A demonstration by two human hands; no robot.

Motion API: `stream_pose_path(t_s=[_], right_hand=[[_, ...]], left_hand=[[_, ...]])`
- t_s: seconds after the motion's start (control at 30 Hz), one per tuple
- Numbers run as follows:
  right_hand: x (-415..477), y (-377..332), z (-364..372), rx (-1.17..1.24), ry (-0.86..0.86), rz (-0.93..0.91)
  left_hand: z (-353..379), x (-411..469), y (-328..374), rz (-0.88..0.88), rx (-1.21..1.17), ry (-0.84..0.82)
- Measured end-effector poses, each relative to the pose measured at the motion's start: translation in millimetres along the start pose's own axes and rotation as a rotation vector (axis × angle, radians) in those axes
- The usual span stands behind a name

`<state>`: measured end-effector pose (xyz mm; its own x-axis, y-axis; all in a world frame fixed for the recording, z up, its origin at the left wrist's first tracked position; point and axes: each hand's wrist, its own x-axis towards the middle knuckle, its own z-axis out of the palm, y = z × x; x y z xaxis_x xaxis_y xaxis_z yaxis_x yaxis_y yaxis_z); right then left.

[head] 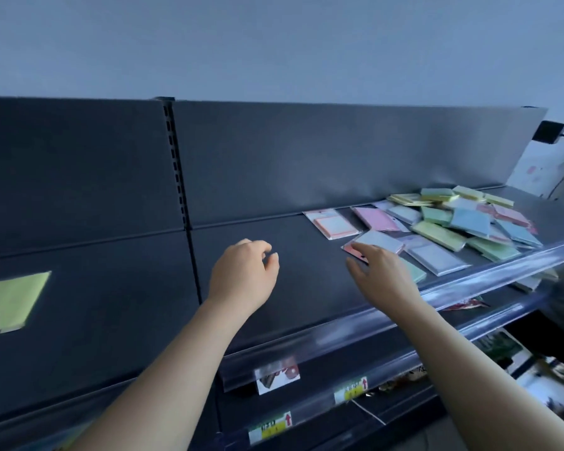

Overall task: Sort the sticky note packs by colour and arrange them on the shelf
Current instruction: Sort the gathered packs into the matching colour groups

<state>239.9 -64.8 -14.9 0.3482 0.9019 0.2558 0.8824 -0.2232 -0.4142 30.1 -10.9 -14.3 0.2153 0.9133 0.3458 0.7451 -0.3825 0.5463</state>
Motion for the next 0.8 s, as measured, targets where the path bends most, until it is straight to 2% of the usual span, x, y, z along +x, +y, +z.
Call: stream_pose_path(t_s=[0.37, 0.63, 0.8], right_hand=[[106.9, 54.1, 10.5, -0.021, -0.122, 0.047], [163.6, 69.6, 37.3, -0.032, -0.285, -0.051], [169.2, 77.7, 37.7, 0.071, -0.352, -0.152]], left_hand=[[82.6, 100.5, 26.3, -0.052, 0.067, -0.214], [123.1, 143.7, 24.8, -0.124, 0.177, -0.303], [141.8, 152.0, 36.2, -0.24, 0.177, -0.311]])
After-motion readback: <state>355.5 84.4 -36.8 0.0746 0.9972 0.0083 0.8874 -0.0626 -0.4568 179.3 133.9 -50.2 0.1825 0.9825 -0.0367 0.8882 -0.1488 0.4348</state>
